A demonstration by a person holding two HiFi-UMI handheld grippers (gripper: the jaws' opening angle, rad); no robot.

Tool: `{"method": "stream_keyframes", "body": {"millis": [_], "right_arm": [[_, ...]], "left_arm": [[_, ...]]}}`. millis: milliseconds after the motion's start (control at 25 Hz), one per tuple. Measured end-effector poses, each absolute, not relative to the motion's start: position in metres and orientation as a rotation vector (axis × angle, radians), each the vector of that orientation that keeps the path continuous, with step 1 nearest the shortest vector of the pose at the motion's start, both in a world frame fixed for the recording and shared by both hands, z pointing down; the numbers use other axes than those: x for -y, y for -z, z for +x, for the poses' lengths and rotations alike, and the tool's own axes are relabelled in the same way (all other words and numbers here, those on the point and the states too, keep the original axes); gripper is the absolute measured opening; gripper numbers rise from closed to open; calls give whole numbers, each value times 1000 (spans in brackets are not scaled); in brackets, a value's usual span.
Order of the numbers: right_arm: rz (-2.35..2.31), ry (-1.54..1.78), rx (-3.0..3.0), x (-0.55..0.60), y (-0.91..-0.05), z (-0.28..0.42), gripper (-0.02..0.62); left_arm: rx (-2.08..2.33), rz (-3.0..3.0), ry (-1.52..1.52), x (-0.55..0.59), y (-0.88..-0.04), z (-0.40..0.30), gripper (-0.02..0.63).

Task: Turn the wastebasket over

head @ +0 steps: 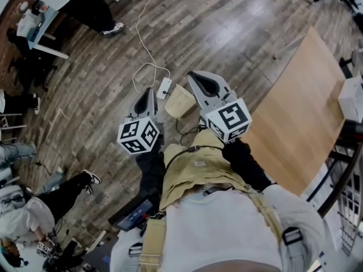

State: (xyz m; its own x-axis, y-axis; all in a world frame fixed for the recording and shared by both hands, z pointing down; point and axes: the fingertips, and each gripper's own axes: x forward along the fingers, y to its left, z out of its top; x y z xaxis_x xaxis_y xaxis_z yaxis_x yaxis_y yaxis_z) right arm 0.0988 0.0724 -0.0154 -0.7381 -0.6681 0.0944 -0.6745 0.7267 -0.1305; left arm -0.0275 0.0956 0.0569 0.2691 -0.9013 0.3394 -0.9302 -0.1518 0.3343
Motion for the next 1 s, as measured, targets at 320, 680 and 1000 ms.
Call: {"method": "stream_keyframes", "body": {"millis": [320, 680, 1000], "right_arm": [[1144, -341, 2781, -29, -21, 94, 22], [1137, -470, 2683, -16, -64, 28, 23], [1008, -565, 2567, -6, -166, -2, 23]], "left_arm": [[1548, 2046, -142, -59, -93, -27, 2], [1463, 1984, -217, -40, -138, -93, 2], [1413, 1856, -321, -45, -244, -124, 2]]}}
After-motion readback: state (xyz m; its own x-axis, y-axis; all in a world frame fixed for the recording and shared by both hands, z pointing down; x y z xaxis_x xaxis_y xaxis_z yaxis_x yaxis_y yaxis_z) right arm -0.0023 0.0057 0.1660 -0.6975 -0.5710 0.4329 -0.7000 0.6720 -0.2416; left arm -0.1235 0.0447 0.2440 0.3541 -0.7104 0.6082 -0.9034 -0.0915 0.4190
